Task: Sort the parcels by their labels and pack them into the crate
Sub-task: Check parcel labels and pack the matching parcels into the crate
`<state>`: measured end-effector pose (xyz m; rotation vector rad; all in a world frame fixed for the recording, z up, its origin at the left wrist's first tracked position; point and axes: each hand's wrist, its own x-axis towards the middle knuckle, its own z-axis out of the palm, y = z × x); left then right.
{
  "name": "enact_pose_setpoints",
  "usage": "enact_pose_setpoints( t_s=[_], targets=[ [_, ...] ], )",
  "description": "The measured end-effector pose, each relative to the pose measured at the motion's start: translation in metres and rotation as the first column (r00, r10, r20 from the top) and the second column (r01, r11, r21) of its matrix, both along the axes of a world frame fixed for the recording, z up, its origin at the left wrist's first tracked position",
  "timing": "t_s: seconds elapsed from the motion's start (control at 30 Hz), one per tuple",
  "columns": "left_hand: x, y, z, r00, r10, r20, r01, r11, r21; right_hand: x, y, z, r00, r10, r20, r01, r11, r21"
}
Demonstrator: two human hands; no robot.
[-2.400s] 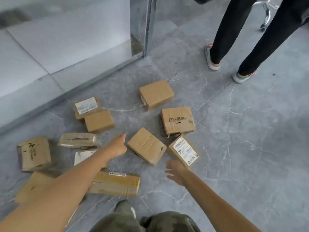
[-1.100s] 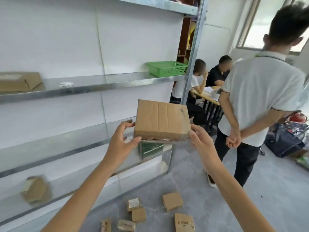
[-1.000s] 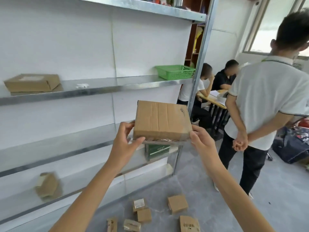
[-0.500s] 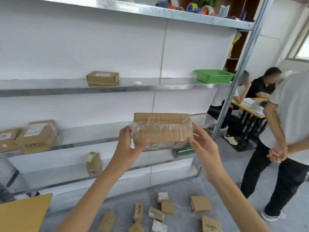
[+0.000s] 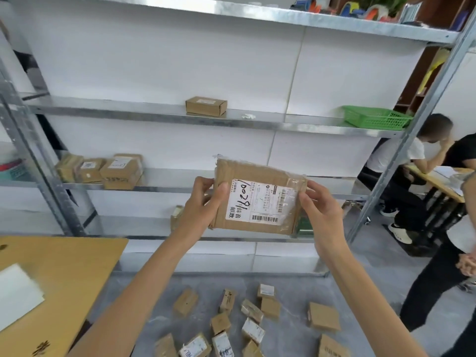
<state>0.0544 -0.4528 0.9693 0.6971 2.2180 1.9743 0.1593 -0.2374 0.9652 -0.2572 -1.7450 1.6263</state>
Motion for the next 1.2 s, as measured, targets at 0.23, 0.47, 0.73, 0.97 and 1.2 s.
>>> enact_pose_setpoints(
  t_s=[0.23,0.47,0.73,0.97,1.2],
  targets=[
    [0.029,-0.036,0.012,0.989,0.129,0.077,-0.135,0.988,0.080,0.017,-0.010,0.007,0.930,0.299,0.215,-0.301,0.953,-0.022],
    [0.060,-0.080,0.010,0.972,0.151,0.180,-0.176,0.976,0.130,0.018,-0.048,0.001,0.819,0.562,0.115,-0.528,0.817,-0.234],
    [0.128,-0.123,-0.031,0.960,0.105,0.259,-0.164,0.962,0.218,0.026,-0.171,-0.028,0.848,0.529,0.042,-0.398,0.686,-0.609],
    [0.132,-0.220,-0.021,0.961,0.163,0.222,-0.214,0.949,0.233,0.056,-0.286,-0.040,0.816,0.567,0.112,-0.461,0.755,-0.466],
    [0.159,-0.335,-0.019,0.980,0.146,0.134,-0.173,0.960,0.222,0.078,-0.370,-0.047,0.822,0.570,-0.002,-0.498,0.717,-0.488]
  ],
)
